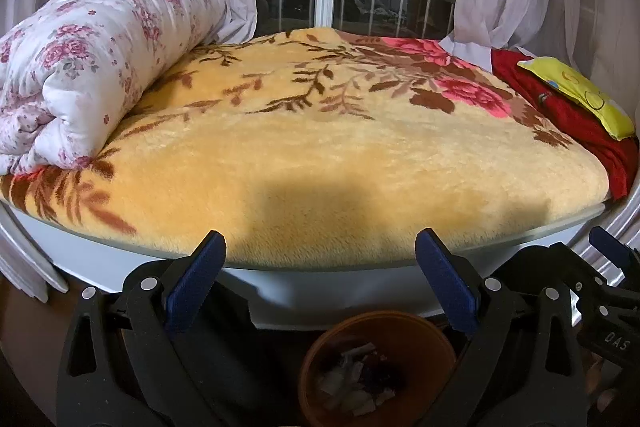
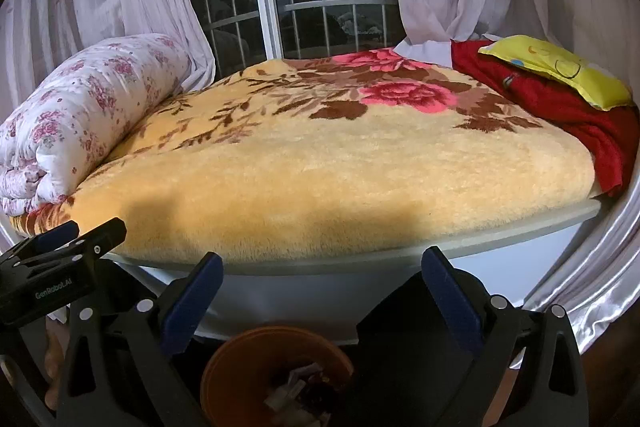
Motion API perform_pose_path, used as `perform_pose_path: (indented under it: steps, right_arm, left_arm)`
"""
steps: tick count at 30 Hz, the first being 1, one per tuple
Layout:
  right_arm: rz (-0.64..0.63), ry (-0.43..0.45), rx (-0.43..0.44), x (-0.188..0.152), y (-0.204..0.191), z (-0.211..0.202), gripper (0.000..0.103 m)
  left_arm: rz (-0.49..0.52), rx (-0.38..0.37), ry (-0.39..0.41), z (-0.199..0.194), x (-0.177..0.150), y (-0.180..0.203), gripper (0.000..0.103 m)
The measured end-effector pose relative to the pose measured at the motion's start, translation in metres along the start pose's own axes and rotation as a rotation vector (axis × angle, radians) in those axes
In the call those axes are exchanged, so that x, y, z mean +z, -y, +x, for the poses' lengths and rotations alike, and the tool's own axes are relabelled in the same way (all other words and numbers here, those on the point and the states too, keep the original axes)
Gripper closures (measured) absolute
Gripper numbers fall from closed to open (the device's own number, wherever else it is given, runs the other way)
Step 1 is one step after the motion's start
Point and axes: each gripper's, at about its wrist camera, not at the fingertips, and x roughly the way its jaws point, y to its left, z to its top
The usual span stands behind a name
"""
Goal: Collect trash
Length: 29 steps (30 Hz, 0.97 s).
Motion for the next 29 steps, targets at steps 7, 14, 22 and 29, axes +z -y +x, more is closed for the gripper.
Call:
perform_pose_path:
  steps: [7, 14, 22, 29]
  right_arm:
    - [0.009, -0.005, 0.001, -0.0014, 0.0011, 0.0006, 0.005]
    - [0.014, -0.011, 0.002, -0.0025, 0.0017, 0.0011, 0.005]
    - [0.031, -0.023, 0.002, -0.0051, 0.0014, 0.002, 0.005]
    - [0.031, -0.024, 0.0, -0.0055, 0.0024, 0.0018, 0.005]
  left_arm:
    - [-0.001, -0.005, -0.006, 0.0005, -0.0017, 0.001, 0.01]
    - [0.0, -0.005, -0.006, 0.0017, -0.0025, -0.0023, 0.01]
    - [0.007, 0.003, 0.0, 0.0004, -0.0058, -0.0012, 0.01]
    - [0.0, 0.002, 0.008, -0.0009, -0.0052, -0.0026, 0.01]
